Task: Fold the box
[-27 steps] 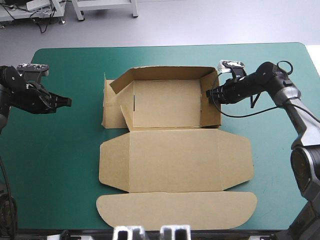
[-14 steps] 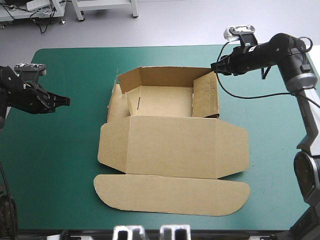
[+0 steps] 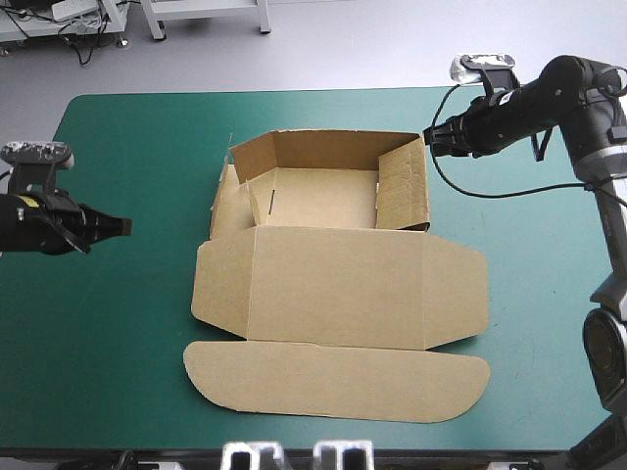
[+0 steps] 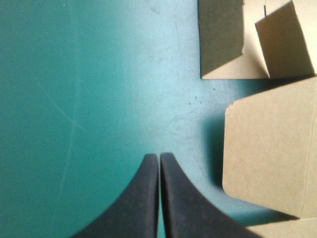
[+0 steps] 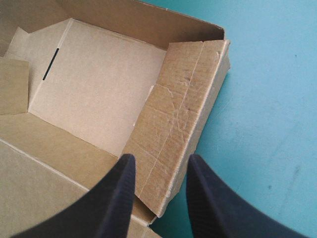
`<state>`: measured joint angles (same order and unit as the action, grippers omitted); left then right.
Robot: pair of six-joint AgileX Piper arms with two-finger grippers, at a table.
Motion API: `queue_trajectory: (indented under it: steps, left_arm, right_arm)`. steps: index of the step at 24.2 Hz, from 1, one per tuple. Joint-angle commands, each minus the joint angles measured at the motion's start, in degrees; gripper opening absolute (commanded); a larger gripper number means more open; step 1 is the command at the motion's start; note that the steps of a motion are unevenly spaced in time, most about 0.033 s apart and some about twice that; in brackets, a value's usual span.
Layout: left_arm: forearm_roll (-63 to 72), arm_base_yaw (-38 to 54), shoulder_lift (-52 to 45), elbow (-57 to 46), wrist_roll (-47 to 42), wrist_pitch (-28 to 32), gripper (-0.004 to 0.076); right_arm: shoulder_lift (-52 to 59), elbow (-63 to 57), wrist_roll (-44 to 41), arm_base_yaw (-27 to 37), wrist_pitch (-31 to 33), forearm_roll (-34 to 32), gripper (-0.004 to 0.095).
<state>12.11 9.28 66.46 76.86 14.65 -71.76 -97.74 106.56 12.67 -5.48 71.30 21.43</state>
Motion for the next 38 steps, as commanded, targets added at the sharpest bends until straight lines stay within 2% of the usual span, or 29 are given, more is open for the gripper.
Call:
queue_trajectory:
  steps: [1, 4, 9, 18, 20, 22, 23, 27, 30, 35, 38]
  left_arm:
    - [0.97, 0.17, -7.02, -4.18, -0.25, 1.48, -0.0008]
    - [1.06, 0.17, -12.95, -10.07, -0.47, 4.24, -0.0008]
    - [-1.47, 0.17, -17.76, -16.79, -4.82, 8.93, -0.0010]
    - [-2.37, 0.17, -18.25, -21.33, -4.93, 10.37, -0.0010]
    - [-1.95, 0.17, -18.25, -21.33, -4.81, 11.68, -0.0010]
    - [-0.85, 0.17, -18.25, -21.33, -4.47, 11.95, -0.0010]
    - [-0.41, 0.17, -18.25, -21.46, -3.29, 13.01, -0.0010]
    - [-0.84, 0.17, -18.14, -22.82, -3.29, 18.21, -0.0010]
    - [-3.38, 0.17, -16.01, -23.13, -3.29, 19.29, -0.0010]
    - [-1.25, 0.17, -13.55, -23.13, -3.42, 26.87, -0.0010]
    - [2.49, 0.26, -11.40, -23.13, -3.22, 29.02, -0.0010]
  right_arm:
    - [0.62, -0.61, -0.20, 0.01, 0.15, 0.60, 0.0336]
    - [-2.90, -2.05, -0.20, 0.01, -0.24, 1.31, 0.0336]
    - [-8.44, -2.05, 1.37, 0.01, -2.77, 7.01, 0.0336]
    - [-14.97, -2.05, 4.28, 0.01, -4.27, 7.82, 0.0336]
    - [-16.57, -2.05, 4.39, 0.01, -4.04, 9.66, 0.0298]
    - [-18.04, -2.05, 6.93, 0.01, -2.21, 12.65, 0.0146]
    - [-18.34, -2.05, 7.03, 0.01, -1.43, 13.56, -0.0002]
    - [-17.51, -2.05, 7.03, 0.12, -1.00, 15.45, -0.0009]
    - [-14.40, -1.94, 7.03, 0.23, -1.00, 18.73, -0.0009]
    - [-8.35, -1.94, 6.21, 0.23, -0.64, 18.35, -0.0009]
    - [-4.68, -1.94, 5.74, 0.23, -0.86, 18.35, -0.0009]
